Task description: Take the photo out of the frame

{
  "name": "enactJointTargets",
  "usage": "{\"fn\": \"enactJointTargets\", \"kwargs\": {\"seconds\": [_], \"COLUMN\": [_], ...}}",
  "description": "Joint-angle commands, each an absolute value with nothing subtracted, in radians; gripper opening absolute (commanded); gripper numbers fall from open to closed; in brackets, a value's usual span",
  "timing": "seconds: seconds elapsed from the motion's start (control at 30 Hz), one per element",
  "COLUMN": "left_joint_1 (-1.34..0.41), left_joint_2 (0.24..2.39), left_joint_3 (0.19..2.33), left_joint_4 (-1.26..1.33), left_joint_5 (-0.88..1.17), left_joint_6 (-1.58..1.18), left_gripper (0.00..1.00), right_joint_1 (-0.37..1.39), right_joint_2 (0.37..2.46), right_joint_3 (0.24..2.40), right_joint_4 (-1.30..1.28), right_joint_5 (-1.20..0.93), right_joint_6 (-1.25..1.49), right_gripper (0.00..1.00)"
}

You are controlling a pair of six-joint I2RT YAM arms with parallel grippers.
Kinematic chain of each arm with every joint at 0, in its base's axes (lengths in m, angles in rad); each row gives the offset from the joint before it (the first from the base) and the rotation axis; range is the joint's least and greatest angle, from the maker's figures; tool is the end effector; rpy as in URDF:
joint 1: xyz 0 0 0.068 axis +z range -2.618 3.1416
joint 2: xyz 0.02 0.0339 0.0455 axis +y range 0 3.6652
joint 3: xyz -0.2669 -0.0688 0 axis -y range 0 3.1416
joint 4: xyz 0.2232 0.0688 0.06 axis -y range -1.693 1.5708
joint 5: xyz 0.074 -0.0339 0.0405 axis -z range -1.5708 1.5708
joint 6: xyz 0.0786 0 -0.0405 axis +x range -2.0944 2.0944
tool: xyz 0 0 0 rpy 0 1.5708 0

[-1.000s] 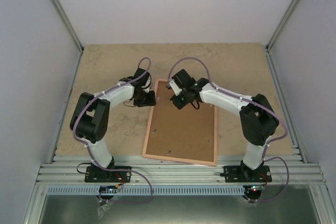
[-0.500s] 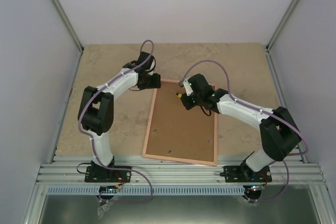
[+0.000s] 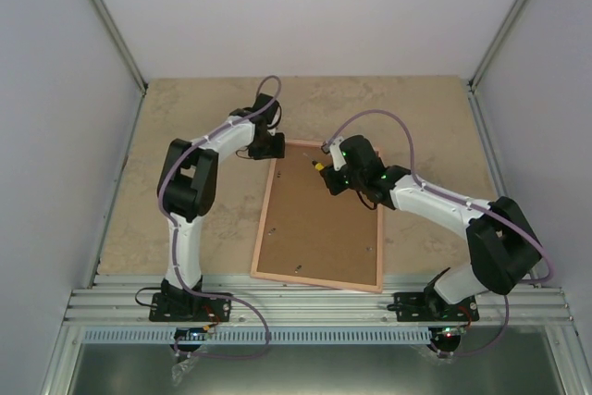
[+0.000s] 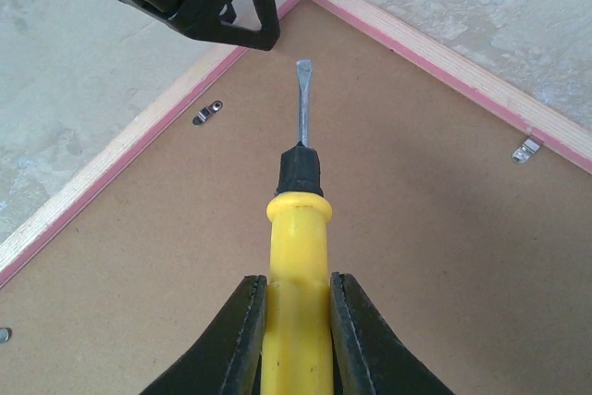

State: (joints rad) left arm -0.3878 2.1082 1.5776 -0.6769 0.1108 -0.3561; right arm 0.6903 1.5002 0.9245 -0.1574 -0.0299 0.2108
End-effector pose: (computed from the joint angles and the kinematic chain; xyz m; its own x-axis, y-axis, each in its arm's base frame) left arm 0.3981 -0.1720 0.1394 -0.9547 0.0157 -0.2970 0.0847 0.9716 -0.2208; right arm 0.2564 0.2148 0.2065 -0.6413 -0.2584 -0.7225 -0.5312 0.8290 0.1751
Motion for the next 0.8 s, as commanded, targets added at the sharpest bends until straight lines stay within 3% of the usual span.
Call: {"fn": "enactJointTargets", "kwargs": {"seconds": [0.0,0.33,0.6,0.77], "left_joint_1": [-0.383,-0.372,-0.292,-0.249], "left_joint_2": [2.134,2.106,1.966,1.852], "left_joint_3": [1.608,1.552,1.365,1.227], "left_joint_4": [-0.687,-0.656,-0.548,-0.474], "left_joint_5": [0.136,0.124,0.180,0.215], "left_joint_6": [-0.354,-0.403,-0.512,-0.620], "left_gripper": [0.44,0.22,0.06,0.02], "right_joint_1": [0.686,0.686,0.684,0.683], "right_joint_2": [1.476,1.470,1.465,1.472], "right_joint_3": [0.914,0.912,0.913,0.923], "right_joint_4": [-0.119,-0.122,-0.121,-0.118], "right_joint_5": [-0.031,-0.029,-0.026,-0.035], "right_joint_6": [0.222,0.223,0.215,0.209], "right_gripper": [0.00,0.00,0.00,0.00]}}
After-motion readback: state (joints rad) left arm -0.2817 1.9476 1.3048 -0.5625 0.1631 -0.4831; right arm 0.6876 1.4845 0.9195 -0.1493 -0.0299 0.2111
